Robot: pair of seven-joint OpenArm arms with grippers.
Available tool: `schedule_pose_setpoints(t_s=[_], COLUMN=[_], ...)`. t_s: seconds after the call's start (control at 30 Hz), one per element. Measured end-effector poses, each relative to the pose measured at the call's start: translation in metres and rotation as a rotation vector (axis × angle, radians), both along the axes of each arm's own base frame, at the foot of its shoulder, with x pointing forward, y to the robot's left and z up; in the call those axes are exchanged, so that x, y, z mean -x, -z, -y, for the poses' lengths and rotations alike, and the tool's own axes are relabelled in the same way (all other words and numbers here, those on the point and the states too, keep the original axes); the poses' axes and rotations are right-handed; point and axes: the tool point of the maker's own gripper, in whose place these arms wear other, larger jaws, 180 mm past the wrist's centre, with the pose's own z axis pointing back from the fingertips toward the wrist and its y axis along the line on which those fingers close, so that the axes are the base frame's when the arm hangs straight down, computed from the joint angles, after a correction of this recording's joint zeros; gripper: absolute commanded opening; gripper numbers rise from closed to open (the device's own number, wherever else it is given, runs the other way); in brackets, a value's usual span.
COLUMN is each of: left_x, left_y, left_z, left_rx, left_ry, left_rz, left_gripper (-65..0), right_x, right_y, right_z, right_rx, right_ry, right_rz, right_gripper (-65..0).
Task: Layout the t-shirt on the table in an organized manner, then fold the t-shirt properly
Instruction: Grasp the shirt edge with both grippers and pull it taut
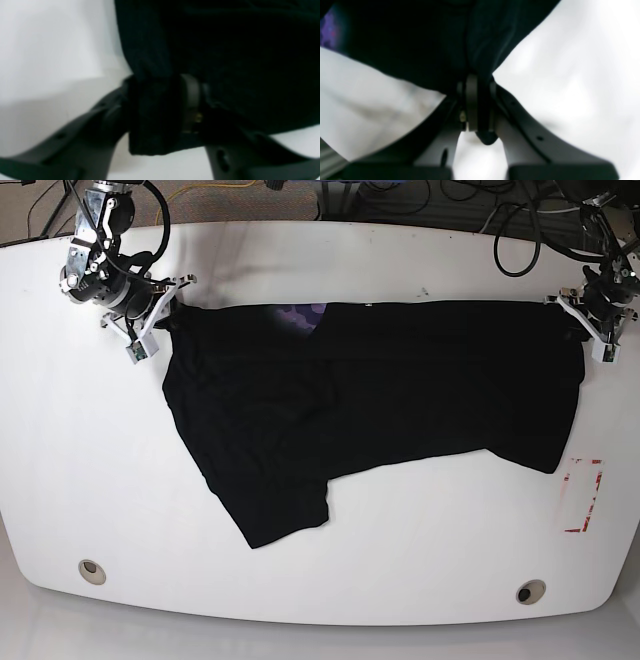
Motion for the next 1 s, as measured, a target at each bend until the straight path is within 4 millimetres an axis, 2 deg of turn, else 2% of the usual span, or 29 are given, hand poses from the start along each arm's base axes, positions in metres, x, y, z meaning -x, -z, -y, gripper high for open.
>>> schedule_pose_setpoints(t_s=[0.17, 0.47, 0.63, 0.77, 0.87, 1.0], left_x=[0.01, 0.043, 0.056, 0.065, 0.068, 0.066], left_y=[-0.001, -0.008, -0.01, -0.012, -0.012, -0.013], left_z=[0.004, 0.008, 0.008, 0.009, 0.01, 0.011], left_rx=[-0.016, -0.104, -0.127, -0.144, -0.147, -0.147], left_ry=[0.023, 0.089, 0.109, 0.123, 0.128, 0.13], left_rz=[-0.015, -0.095, -0.12, -0.135, -0.142, -0.137], left_gripper=[-53.3, -53.5, -50.4, -47.5, -47.4, -47.4], right_x=[0.002, 0.023, 0.042, 0.056, 0.066, 0.078], right_y=[-0.001, 0.0, 0.001, -0.003, -0.006, -0.007], right_z=[0.007, 0.022, 0.025, 0.035, 0.044, 0.045], right_rx=[0.019, 0.065, 0.097, 0.131, 0.162, 0.175], right_ry=[-0.005, -0.027, -0.049, -0.04, -0.03, -0.037], right_rz=[-0.005, -0.041, -0.085, -0.111, -0.127, -0.147], right_gripper=[-64.4, -64.4, -64.4, -64.4, -64.4, -64.4])
